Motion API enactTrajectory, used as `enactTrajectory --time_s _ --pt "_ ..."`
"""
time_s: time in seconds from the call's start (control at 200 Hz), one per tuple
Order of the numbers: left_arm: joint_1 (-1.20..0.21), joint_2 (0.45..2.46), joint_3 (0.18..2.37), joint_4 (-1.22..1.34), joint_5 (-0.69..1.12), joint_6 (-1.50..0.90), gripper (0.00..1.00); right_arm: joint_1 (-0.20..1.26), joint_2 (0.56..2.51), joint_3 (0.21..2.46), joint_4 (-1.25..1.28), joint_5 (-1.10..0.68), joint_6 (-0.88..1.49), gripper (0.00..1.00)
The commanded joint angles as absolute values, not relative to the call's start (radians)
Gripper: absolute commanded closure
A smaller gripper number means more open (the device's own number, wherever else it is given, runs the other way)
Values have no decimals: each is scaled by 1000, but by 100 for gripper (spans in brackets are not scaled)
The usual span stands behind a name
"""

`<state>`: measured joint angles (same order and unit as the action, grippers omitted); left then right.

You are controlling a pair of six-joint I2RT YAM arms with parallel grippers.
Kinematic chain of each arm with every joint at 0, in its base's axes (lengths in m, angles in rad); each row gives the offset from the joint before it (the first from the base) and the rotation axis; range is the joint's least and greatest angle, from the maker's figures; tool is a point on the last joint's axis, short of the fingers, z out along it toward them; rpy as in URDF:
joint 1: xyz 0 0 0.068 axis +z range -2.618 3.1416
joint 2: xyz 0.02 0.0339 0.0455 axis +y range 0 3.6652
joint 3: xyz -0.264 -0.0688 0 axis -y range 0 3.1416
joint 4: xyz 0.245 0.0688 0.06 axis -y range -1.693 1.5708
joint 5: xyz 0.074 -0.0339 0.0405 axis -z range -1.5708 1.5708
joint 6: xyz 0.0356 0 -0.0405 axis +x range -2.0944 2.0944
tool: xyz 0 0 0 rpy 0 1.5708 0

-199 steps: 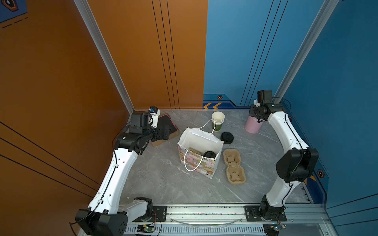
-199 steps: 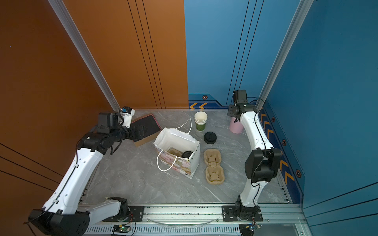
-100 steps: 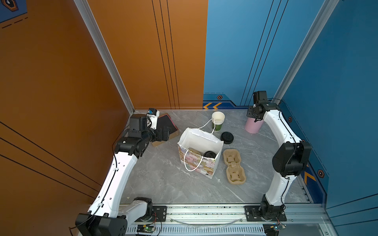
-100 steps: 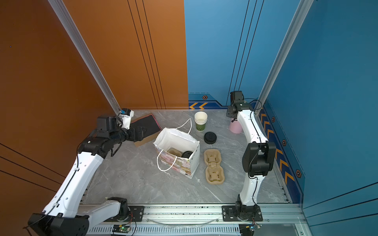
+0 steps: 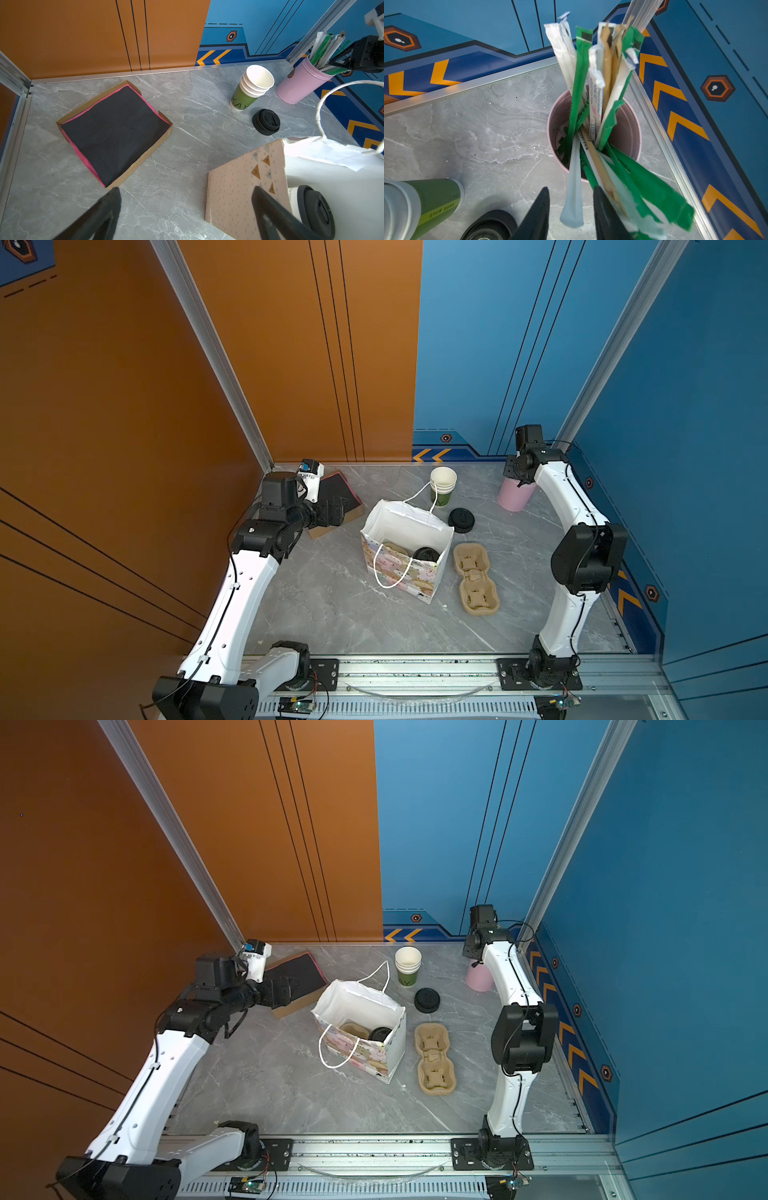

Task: Pack a coffee takeout order
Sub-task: Pick up the straw from the storage cup.

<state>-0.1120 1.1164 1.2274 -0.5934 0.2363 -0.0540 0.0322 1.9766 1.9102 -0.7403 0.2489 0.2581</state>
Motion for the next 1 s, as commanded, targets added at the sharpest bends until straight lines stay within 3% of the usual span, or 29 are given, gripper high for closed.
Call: enactTrajectory --time_s 0.0,0.295,0.415,0.996 --pt "-105 1095 1220 -584 256 -70 2 28 1998 1943 -762 268 247 69" --pt "-106 1086 1215 -583 260 -83 2 27 2014 1978 -782 257 233 95" --pt "-105 1085 1221 -583 262 -87 2 28 2001 1987 -790 248 224 100" --pt "-108 1077 1238 -583 275 -106 2 77 1733 2025 -866 159 205 100"
